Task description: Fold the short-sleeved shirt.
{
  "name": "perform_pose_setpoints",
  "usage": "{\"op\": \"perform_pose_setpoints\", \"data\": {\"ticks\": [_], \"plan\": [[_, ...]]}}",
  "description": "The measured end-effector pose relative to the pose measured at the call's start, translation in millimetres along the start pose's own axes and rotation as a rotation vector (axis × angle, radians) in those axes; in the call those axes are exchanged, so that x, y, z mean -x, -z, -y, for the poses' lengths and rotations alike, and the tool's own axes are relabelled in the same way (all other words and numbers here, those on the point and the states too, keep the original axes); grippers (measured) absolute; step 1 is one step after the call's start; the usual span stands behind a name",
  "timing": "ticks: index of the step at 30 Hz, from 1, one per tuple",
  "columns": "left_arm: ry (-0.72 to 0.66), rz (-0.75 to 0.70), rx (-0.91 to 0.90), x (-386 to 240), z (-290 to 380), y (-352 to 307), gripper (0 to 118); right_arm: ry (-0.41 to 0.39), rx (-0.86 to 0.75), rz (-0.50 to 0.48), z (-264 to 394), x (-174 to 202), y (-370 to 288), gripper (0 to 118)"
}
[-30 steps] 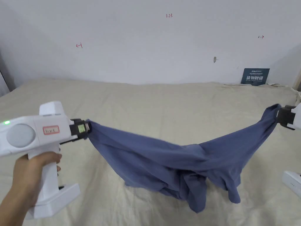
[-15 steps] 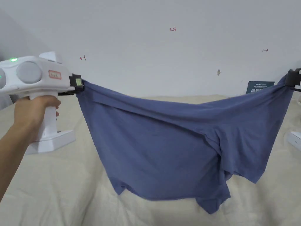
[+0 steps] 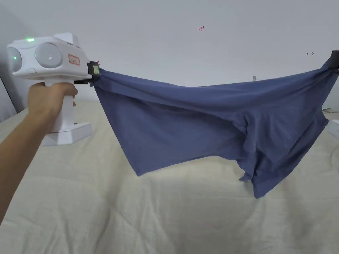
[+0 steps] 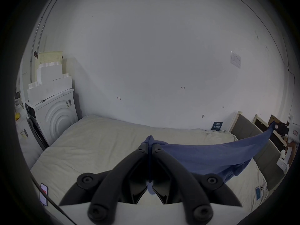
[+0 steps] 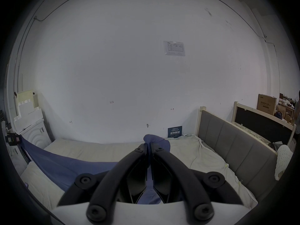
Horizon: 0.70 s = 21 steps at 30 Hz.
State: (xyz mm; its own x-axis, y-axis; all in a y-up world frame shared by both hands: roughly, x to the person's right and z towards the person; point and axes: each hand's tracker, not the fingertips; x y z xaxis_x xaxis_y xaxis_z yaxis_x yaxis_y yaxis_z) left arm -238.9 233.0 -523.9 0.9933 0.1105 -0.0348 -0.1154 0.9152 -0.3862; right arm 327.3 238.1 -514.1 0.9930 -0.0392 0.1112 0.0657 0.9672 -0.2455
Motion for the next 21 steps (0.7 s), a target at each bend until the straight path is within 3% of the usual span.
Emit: {"op": "perform_pose_setpoints", "data": {"ticks": [21], "plan": [[-0.017,-0.028,0.336,19.1,230.7,27.9,1,0.049,0.364,0.017,246.7,-26.4,4.8,2]]}}
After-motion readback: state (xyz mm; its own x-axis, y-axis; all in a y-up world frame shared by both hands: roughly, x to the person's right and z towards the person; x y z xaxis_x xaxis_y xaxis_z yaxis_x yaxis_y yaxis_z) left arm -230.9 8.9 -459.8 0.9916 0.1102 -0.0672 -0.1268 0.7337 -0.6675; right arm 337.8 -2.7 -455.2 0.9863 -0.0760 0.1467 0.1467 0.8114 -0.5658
